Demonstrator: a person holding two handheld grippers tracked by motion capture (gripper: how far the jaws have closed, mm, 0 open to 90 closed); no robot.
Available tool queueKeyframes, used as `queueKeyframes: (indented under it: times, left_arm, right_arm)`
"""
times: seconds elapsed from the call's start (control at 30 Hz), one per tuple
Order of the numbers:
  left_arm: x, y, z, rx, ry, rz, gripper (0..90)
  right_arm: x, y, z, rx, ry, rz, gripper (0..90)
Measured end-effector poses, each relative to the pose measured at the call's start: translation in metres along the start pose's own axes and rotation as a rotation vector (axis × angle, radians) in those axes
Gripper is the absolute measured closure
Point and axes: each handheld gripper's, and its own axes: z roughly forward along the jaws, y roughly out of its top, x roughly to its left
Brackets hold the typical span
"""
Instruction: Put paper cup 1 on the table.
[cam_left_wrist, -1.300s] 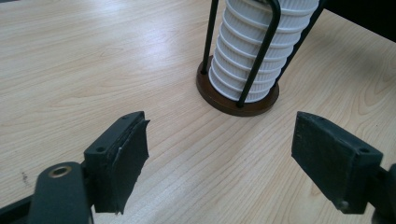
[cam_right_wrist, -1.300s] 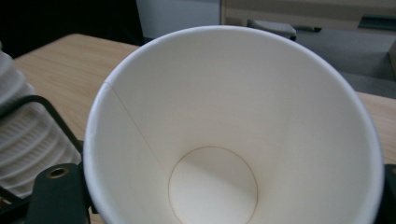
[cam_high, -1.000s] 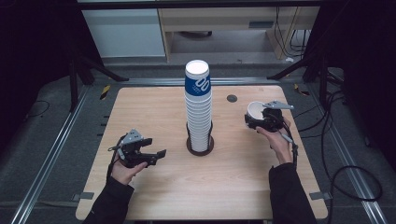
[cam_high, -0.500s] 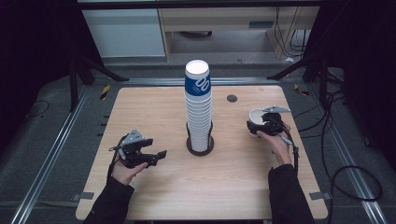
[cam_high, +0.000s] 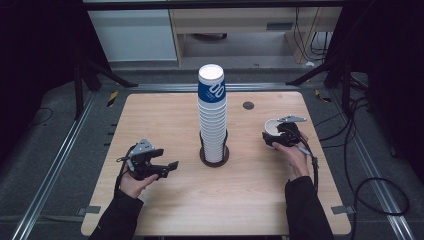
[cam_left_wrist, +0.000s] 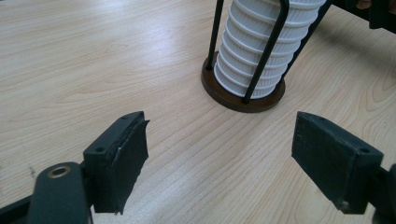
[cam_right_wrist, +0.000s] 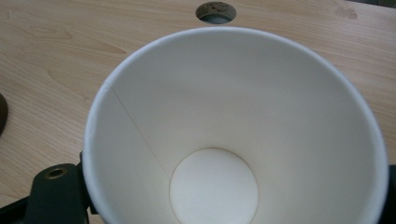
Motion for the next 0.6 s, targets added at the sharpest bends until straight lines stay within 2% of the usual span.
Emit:
queueKeyframes:
  times: [0.07,0.17,0.33,0.5,0.57,0.6]
  left_arm:
    - [0.0,0.0,0.0,0.001,-0.002,0.001,17.8]
    - [0.0,0.0,0.0,0.001,-0.002,0.001,17.8]
    - [0.0,0.0,0.0,0.001,-0.003,0.001,17.8]
    - [-0.001,0.0,0.0,0.0,-0.005,0.001,17.7]
    - [-0.001,0.0,0.0,0.0,-0.005,0.003,17.7]
    - [-0.001,0.0,0.0,0.001,-0.005,0.005,17.7]
  right_arm:
    - [0.0,0.0,0.001,0.002,-0.007,-0.004,18.4]
    - [0.001,0.0,0.001,0.004,0.006,0.001,17.4]
    - [0.003,0.002,-0.002,0.009,0.019,0.003,9.2]
    - [0.003,0.003,-0.009,0.029,0.01,0.011,4.6]
    - [0.003,0.004,-0.014,0.022,0.013,0.015,3.8]
    - [0.004,0.003,-0.018,0.0,0.006,0.009,4.2]
